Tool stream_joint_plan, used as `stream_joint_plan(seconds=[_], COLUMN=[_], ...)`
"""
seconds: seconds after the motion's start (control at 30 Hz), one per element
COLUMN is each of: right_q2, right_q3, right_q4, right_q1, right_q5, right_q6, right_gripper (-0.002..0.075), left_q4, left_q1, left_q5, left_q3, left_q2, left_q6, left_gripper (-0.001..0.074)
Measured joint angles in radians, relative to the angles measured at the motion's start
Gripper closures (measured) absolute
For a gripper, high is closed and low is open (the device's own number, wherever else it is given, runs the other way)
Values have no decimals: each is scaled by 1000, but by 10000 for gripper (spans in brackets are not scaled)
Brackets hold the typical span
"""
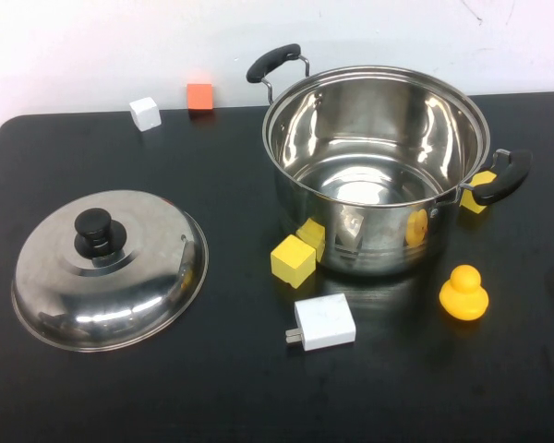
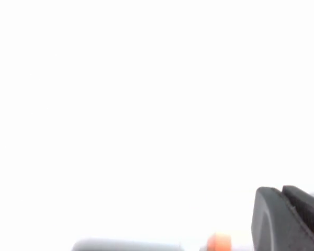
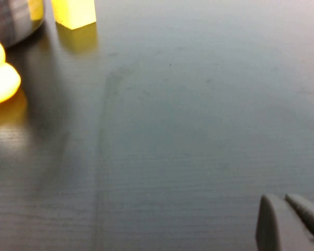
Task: Cover the pot
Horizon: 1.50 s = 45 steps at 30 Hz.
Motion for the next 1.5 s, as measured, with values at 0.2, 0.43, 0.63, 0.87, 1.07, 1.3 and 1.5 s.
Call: stream_joint_plan(seconds=[0.2, 0.43, 0.63, 0.87, 1.07, 1.3, 1.5], right_q2=[0, 0, 0, 0, 0, 0, 0], right_q3=[0, 0, 0, 0, 0, 0, 0], right_q4=[0, 0, 0, 0, 0, 0, 0], right_q1=[0, 0, 0, 0, 0, 0, 0], right_q5=[0, 0, 0, 0, 0, 0, 0], right_q6=[0, 0, 0, 0, 0, 0, 0], right_gripper=[728, 728, 728, 728, 728, 728, 728], left_q4=[0, 111, 176, 198, 312, 373, 481], left_q1=[0, 0, 0, 0, 0, 0, 0], left_q5=[-253, -145, 113, -30, -230, -333, -386], left_q3=[0, -48, -323, -418, -425, -462, -514], left_q2=[0, -2, 120, 461, 776, 1097, 1315], left_q6=[-47, -147, -154, -168, -202, -287, -303], left_gripper=[738, 738, 738, 738, 727, 394, 167])
